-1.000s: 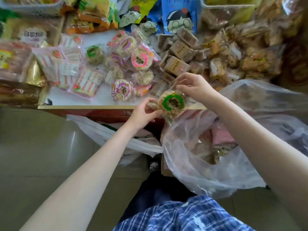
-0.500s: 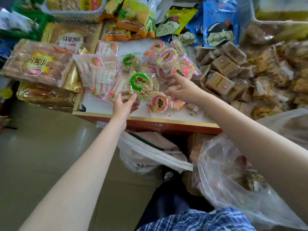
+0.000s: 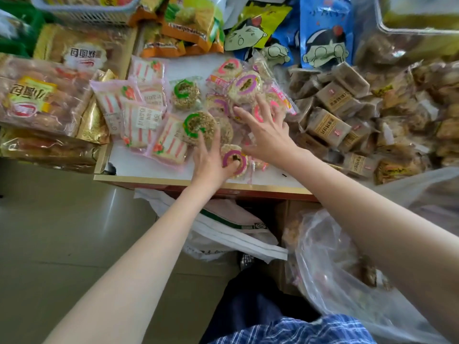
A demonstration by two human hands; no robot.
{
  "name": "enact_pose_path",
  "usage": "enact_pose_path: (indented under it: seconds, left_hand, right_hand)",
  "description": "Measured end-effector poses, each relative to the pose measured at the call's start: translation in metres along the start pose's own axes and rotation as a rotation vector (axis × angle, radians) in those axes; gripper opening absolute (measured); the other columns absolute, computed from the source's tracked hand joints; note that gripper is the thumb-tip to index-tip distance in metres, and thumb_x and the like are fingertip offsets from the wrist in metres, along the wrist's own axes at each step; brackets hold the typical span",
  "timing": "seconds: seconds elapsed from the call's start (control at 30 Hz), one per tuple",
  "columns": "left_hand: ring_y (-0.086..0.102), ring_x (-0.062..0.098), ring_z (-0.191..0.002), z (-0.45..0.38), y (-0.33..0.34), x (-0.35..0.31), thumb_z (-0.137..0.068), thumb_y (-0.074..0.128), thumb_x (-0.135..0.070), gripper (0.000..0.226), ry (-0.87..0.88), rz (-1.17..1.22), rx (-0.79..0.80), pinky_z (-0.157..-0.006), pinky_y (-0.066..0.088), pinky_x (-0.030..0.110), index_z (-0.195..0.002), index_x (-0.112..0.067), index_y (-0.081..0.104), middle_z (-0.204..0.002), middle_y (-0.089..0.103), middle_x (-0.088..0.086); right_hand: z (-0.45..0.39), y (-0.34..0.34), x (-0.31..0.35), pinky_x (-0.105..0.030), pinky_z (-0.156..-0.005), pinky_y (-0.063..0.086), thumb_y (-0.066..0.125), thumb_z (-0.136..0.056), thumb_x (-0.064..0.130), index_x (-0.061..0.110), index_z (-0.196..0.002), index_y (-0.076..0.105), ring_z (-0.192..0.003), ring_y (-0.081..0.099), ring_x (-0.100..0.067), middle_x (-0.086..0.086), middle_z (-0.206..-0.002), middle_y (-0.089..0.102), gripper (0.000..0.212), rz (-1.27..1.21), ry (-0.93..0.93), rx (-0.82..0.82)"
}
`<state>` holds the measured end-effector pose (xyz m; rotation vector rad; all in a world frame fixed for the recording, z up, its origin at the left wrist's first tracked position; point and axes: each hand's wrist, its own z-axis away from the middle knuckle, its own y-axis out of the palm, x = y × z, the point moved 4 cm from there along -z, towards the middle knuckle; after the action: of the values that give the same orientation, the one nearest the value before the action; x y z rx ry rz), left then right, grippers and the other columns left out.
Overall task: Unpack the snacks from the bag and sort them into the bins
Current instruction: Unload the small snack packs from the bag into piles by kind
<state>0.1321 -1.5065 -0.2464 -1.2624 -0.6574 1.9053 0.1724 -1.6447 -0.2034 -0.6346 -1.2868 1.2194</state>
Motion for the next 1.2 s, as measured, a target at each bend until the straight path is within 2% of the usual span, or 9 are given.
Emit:
enact_pose_path:
  seconds: [0.1, 0.2, 0.33, 0.53, 0.67, 0.8, 0.9, 1.07, 1.2]
  left_hand:
    - [-0.013, 0.047, -0.139, -0.006, 0.018, -0.005, -0.079, 0.068, -0.046, 0.109, 0.006, -0.112, 0.098, -0.115, 0.008, 0.055, -0.148, -0.029, -0.016, -0.153, -0.027, 0.013]
    - [-0.013, 0.05, -0.138, -0.018, 0.022, -0.007, -0.08, 0.069, -0.041, 0.107, 0.012, -0.166, 0.088, -0.114, 0.016, 0.056, -0.148, -0.03, -0.013, -0.151, -0.03, 0.016]
    - [-0.014, 0.045, -0.14, -0.038, 0.018, -0.005, -0.078, 0.071, -0.04, 0.105, 0.05, -0.174, 0.074, -0.111, 0.027, 0.053, -0.149, -0.031, -0.007, -0.152, -0.031, 0.011]
    - [-0.007, 0.041, -0.143, -0.057, 0.004, -0.007, -0.081, 0.071, -0.035, 0.102, 0.073, -0.195, 0.079, -0.114, 0.019, 0.051, -0.151, -0.026, -0.003, -0.154, -0.026, 0.005]
    - [-0.004, 0.039, -0.144, -0.047, 0.009, -0.006, -0.084, 0.066, -0.039, 0.096, 0.088, -0.234, 0.022, -0.115, 0.014, 0.052, -0.151, -0.021, 0.001, -0.157, -0.016, 0.006]
    - [-0.002, 0.034, -0.145, -0.023, 0.016, -0.012, -0.091, 0.054, -0.044, 0.08, 0.136, -0.231, -0.111, -0.115, 0.007, 0.049, -0.151, -0.016, 0.009, -0.159, -0.002, 0.009]
    - [0.001, 0.028, -0.146, -0.003, 0.025, -0.024, -0.094, 0.051, -0.03, 0.068, 0.221, -0.261, -0.177, -0.117, 0.006, 0.043, -0.15, -0.012, 0.016, -0.158, 0.006, 0.009]
    - [0.007, 0.024, -0.146, 0.033, 0.049, -0.06, -0.091, 0.051, -0.016, 0.067, 0.37, -0.248, -0.137, -0.116, 0.004, 0.038, -0.149, -0.013, 0.018, -0.158, 0.009, 0.007]
    - [0.019, 0.031, -0.142, 0.082, 0.097, -0.091, -0.09, 0.055, -0.018, 0.062, 0.539, -0.213, -0.033, -0.112, 0.019, 0.046, -0.146, -0.015, 0.03, -0.155, 0.02, 0.013]
  right_hand:
    - [0.005, 0.018, -0.022, -0.072, -0.1, 0.022, 0.074, -0.072, 0.047, 0.042, -0.148, -0.004, -0.136, -0.026, -0.047, -0.002, -0.154, -0.028, 0.109, 0.111, 0.017, 0.214]
    - [0.001, 0.027, -0.028, -0.071, -0.101, 0.022, 0.077, -0.068, 0.05, 0.04, -0.148, -0.007, -0.134, -0.028, -0.049, -0.002, -0.153, -0.03, 0.116, 0.173, -0.018, 0.217]
    - [-0.02, 0.034, -0.036, -0.067, -0.104, 0.025, 0.076, -0.074, 0.035, 0.036, -0.147, 0.01, -0.135, -0.023, -0.05, -0.004, -0.154, -0.026, 0.099, 0.241, -0.016, 0.139]
    - [-0.053, 0.02, -0.032, -0.064, -0.111, 0.015, 0.067, -0.083, 0.029, 0.021, -0.144, 0.026, -0.134, -0.023, -0.052, -0.013, -0.155, -0.022, 0.073, 0.307, -0.048, 0.232]
    - [-0.038, 0.01, -0.034, -0.06, -0.103, 0.035, 0.06, -0.088, 0.019, 0.021, -0.141, 0.033, -0.139, -0.009, -0.05, -0.007, -0.157, -0.016, 0.059, 0.263, -0.072, 0.232]
    - [-0.012, 0.004, -0.043, -0.054, -0.099, 0.04, 0.058, -0.084, 0.008, 0.023, -0.143, 0.03, -0.14, 0.007, -0.039, -0.007, -0.157, 0.0, 0.067, 0.204, -0.098, 0.164]
    - [0.011, 0.0, -0.056, -0.054, -0.099, 0.04, 0.057, -0.082, 0.006, 0.022, -0.144, 0.027, -0.138, 0.011, -0.038, -0.009, -0.155, 0.005, 0.07, 0.174, -0.087, 0.127]
    - [0.067, -0.01, -0.095, -0.052, -0.102, 0.038, 0.061, -0.083, 0.015, 0.019, -0.147, 0.025, -0.137, 0.016, -0.035, -0.012, -0.154, 0.011, 0.074, 0.131, -0.069, 0.055]
    - [0.147, -0.033, -0.15, -0.054, -0.106, 0.031, 0.065, -0.08, 0.011, 0.016, -0.143, 0.037, -0.135, 0.021, -0.041, -0.017, -0.151, 0.024, 0.069, 0.062, -0.015, -0.104]
